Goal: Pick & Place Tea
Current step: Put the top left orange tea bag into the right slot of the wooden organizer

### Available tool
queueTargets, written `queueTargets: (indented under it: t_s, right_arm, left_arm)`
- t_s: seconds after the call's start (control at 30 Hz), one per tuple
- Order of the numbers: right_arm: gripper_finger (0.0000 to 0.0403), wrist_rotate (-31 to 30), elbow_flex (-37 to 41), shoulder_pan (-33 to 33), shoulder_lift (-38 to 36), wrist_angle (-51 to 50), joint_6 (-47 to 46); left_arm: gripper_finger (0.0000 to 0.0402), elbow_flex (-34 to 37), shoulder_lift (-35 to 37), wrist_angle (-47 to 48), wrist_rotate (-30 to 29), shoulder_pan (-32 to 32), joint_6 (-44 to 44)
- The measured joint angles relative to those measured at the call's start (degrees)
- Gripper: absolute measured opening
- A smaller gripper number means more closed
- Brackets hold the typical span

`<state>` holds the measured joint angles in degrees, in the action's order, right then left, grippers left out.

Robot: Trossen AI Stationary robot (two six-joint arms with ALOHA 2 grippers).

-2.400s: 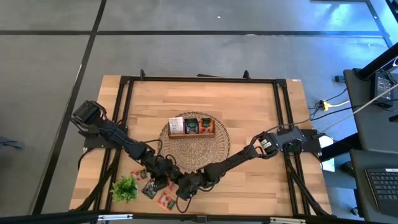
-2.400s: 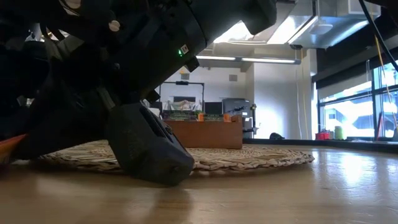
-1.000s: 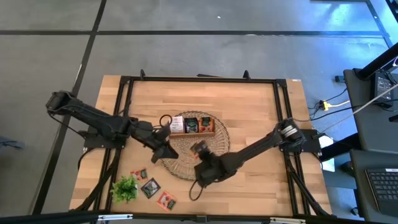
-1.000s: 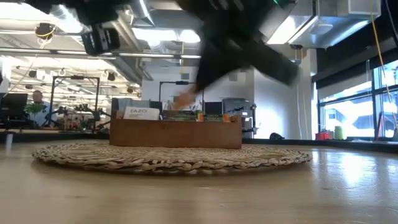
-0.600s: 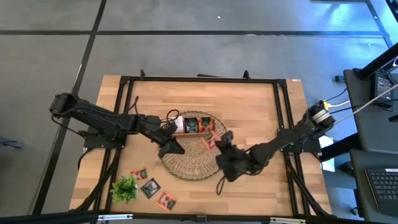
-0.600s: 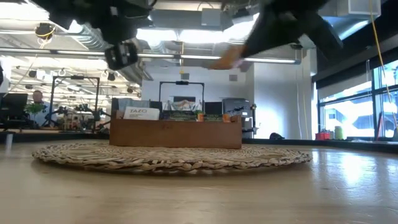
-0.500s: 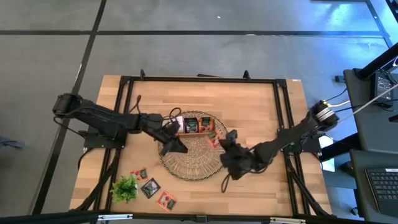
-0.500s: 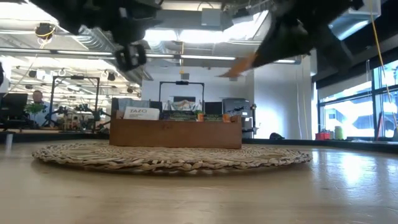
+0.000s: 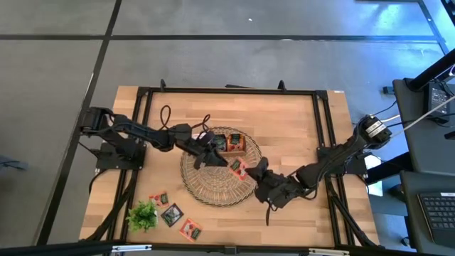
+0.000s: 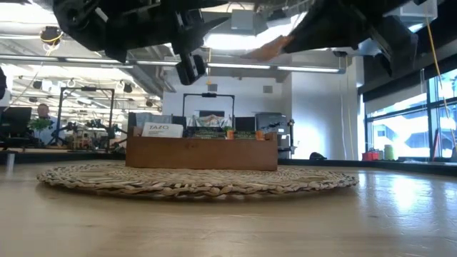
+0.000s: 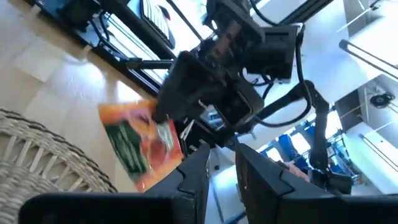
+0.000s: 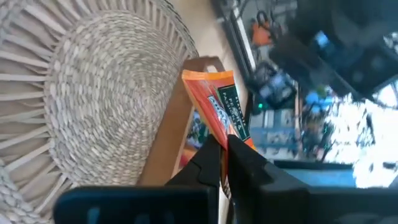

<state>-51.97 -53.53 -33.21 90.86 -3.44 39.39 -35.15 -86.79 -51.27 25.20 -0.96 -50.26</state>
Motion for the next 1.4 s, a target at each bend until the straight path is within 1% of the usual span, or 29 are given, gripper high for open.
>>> queueTargets:
  t_s: [0.1, 0.2, 0.47, 0.57, 0.67, 0.87, 1.07, 1.2, 1.3, 1.4]
  right_arm:
    - [0.0022, 1.0, 0.1, 0.1, 1.0, 3.6, 5.1]
    - [0.0022, 0.6, 0.1, 0.3, 1.0, 7.3, 9.7]
    - [0.0022, 0.7, 0.1, 0.0, 1.1, 12.7, 16.1]
    - [0.0022, 1.9, 0.1, -0.4, 1.1, 13.6, 16.5]
    - [0.0022, 3.5, 0.1, -0.6, 1.1, 13.6, 16.6]
    - [0.0022, 3.6, 0.1, -0.6, 1.1, 14.5, 18.5]
    - [0.0022, 3.5, 0.1, -0.6, 1.1, 15.1, 21.4]
    - [0.0022, 2.5, 0.1, 0.4, 1.1, 15.1, 22.9]
    - [0.0022, 1.1, 0.1, 1.6, 1.1, 16.1, 23.9]
    - [0.0022, 1.9, 0.1, 2.4, 1.0, 16.2, 24.1]
  left_arm:
    - [0.0074, -0.4, -0.4, 0.2, 0.0, -0.1, -0.3]
    - [0.0075, -0.4, -0.4, 0.3, 0.0, 0.0, -0.5]
    - [0.0079, -0.4, -0.4, 0.4, 0.0, 0.2, 0.3]
    - [0.0083, -0.4, -0.4, 0.4, -0.3, 0.1, 0.5]
    - [0.0095, -0.4, -0.4, 0.8, -0.7, 0.1, 2.0]
    - [0.0136, -0.4, -0.4, 3.4, -3.4, 0.1, 1.7]
    - [0.0172, -0.4, -0.4, 2.4, -3.6, 0.1, -0.5]
    - [0.0177, -0.4, -0.4, 2.5, -3.4, 0.9, -3.0]
    - [0.0175, -0.4, -0.4, 2.5, -3.3, 2.0, -3.0]
    - [0.0174, -0.4, -0.4, 2.6, -3.6, 2.4, -3.1]
